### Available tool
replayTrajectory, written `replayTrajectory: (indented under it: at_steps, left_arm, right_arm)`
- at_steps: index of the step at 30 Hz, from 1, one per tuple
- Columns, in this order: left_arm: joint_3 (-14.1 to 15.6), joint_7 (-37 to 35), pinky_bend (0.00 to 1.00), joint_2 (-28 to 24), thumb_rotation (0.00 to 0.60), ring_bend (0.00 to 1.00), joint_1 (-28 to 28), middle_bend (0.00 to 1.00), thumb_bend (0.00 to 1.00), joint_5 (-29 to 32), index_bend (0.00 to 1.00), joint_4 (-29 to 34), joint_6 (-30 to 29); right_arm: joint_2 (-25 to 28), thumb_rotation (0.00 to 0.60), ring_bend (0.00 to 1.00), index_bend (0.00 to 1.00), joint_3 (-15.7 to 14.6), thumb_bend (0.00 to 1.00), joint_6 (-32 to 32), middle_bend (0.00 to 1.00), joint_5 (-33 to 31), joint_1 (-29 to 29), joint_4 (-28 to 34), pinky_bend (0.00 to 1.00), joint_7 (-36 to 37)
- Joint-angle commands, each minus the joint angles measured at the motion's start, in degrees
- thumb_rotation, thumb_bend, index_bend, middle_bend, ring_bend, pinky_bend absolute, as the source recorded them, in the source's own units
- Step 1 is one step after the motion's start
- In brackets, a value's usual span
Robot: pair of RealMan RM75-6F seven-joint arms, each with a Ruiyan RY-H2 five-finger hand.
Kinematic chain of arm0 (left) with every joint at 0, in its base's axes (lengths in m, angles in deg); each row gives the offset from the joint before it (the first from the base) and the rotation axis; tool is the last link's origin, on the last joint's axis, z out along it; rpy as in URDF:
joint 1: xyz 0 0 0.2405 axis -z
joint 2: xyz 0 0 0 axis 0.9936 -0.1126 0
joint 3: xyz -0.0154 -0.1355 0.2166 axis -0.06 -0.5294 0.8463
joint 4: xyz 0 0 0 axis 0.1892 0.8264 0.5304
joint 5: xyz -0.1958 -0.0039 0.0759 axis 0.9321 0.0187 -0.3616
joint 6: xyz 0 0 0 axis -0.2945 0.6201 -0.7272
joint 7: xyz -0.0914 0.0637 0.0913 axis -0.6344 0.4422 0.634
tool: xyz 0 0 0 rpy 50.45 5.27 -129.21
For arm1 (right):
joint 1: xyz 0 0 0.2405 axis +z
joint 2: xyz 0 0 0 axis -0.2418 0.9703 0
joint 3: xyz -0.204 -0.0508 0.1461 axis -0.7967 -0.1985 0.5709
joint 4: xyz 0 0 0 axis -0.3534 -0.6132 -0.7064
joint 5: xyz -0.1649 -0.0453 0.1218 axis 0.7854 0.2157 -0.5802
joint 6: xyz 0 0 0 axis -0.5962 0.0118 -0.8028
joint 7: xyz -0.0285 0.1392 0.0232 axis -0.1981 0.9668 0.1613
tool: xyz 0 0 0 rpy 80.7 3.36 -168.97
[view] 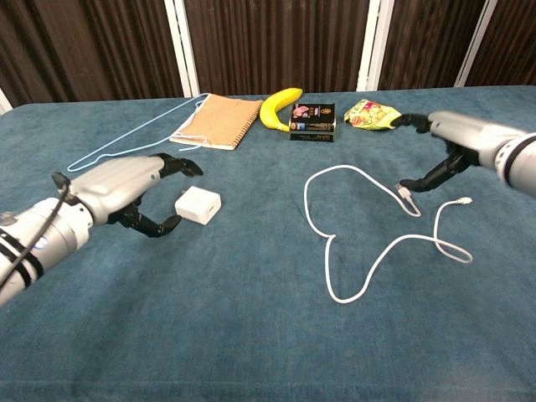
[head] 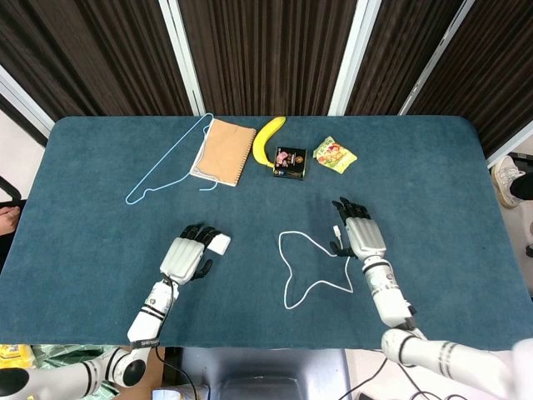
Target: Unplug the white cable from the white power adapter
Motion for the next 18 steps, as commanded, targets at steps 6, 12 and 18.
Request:
replayTrajectory:
  at_steps: [6, 12, 18]
  left_arm:
    - [2.6, -5.3, 0.09, -14.3, 0.6, 0.02, -4.5, 0.12, 0.45, -9.0, 0.14, 17.8, -8.6]
    - [6.2, -10.8, 0.09, -24.4, 0.6, 0.02, -8.6, 0.1, 0.44, -13.2, 0.11, 24.2, -12.1]
    - [15.1, -25.1, 0.03, -31.3, 0.6, 0.0, -16.2, 0.01, 0.44, -23.7, 0.03, 18.4, -21.4]
  right_arm:
    - [21.3, 0.6, 0.0, 0.0, -7.2, 0.33, -12.2, 0.0, 17.2, -12.0, 21.0, 0.0, 5.8]
    - [28.1, 0.6, 0.0, 0.0, -13.1, 0.33, -22.2, 0.0, 26.4, -20.5, 22.4, 0.0, 6.5]
    - [26.0, 0.6, 0.0, 0.0, -18.0, 0.27, -33.8, 0.0, 32.3, -29.9, 15.8, 0.0, 7.6]
